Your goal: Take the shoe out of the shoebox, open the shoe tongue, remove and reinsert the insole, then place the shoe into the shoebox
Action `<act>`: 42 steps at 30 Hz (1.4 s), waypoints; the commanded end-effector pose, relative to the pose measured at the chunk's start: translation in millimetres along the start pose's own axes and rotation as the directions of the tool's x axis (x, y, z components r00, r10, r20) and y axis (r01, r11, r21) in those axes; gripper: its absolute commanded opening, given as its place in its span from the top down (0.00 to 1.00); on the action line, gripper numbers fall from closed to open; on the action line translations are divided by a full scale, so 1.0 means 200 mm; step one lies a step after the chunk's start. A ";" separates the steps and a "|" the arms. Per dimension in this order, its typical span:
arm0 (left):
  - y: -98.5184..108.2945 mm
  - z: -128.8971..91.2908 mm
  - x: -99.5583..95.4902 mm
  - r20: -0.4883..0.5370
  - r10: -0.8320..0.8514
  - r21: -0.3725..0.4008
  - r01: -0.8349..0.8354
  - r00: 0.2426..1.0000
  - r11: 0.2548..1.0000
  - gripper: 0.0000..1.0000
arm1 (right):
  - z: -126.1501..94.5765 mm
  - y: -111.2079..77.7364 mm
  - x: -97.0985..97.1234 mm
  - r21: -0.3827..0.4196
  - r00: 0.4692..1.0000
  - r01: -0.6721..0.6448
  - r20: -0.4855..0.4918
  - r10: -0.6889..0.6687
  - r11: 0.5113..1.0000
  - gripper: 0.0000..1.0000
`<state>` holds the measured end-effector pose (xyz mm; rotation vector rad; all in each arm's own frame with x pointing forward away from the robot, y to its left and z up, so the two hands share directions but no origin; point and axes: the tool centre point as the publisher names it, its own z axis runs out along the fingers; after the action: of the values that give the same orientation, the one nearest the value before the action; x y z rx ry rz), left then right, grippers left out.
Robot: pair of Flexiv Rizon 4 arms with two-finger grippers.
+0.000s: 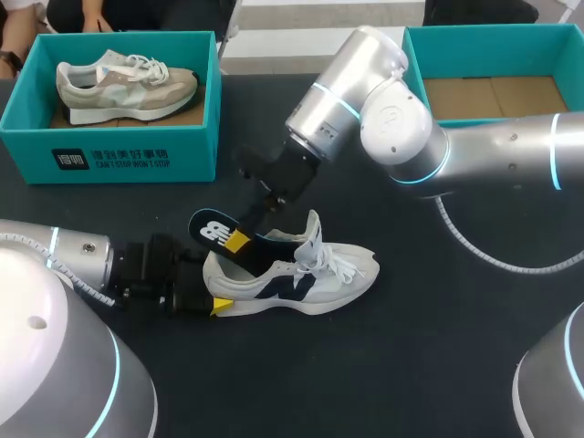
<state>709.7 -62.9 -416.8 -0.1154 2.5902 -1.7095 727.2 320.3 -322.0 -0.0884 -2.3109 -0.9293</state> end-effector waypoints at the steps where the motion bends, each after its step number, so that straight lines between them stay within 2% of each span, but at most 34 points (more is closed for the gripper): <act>1: 0.02 0.00 0.00 -0.001 -0.001 -0.005 0.001 1.000 1.000 1.00 | 0.00 0.00 -0.01 0.001 1.000 0.004 -0.001 -0.004 1.000 1.00; 3: 0.02 0.00 0.00 -0.001 -0.001 -0.005 0.001 1.000 1.000 1.00 | 0.00 0.01 0.00 -0.010 1.000 0.009 -0.029 -0.009 1.000 1.00; 7: 0.02 0.00 0.00 -0.001 -0.001 -0.005 0.001 1.000 1.000 1.00 | -0.05 0.14 0.02 -0.047 0.997 0.061 -0.036 -0.062 0.997 1.00; 17: 0.02 0.00 0.00 -0.001 -0.001 -0.005 0.001 1.000 1.000 1.00 | -0.19 0.43 0.09 -0.039 0.988 0.148 -0.047 -0.150 0.988 1.00; 21: 0.02 0.00 0.00 -0.001 -0.001 -0.005 0.001 1.000 1.000 1.00 | -0.27 0.54 0.11 -0.018 0.971 0.240 0.014 -0.240 0.971 1.00; 37: 0.02 0.00 0.00 -0.001 -0.001 -0.005 0.001 1.000 1.000 1.00 | -0.27 0.54 0.11 -0.018 0.971 0.240 0.014 -0.240 0.971 1.00; 39: 0.02 0.00 0.00 -0.001 -0.001 -0.005 0.001 1.000 1.000 1.00 | -0.28 0.52 0.10 -0.081 0.981 0.192 0.051 -0.188 0.978 1.00; 41: 0.02 0.00 0.00 -0.001 -0.001 -0.005 0.001 1.000 1.000 1.00 | -0.29 0.52 0.11 -0.152 0.978 0.207 0.052 -0.201 0.966 1.00; 42: 0.02 0.00 0.00 -0.001 -0.001 -0.005 0.001 1.000 1.000 1.00 | -0.30 0.51 0.10 -0.226 0.985 0.172 0.056 -0.164 0.959 1.00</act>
<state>709.7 -63.0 -416.8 -0.1154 2.5902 -1.7096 781.2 366.9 -208.5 0.0973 -2.3395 -1.1301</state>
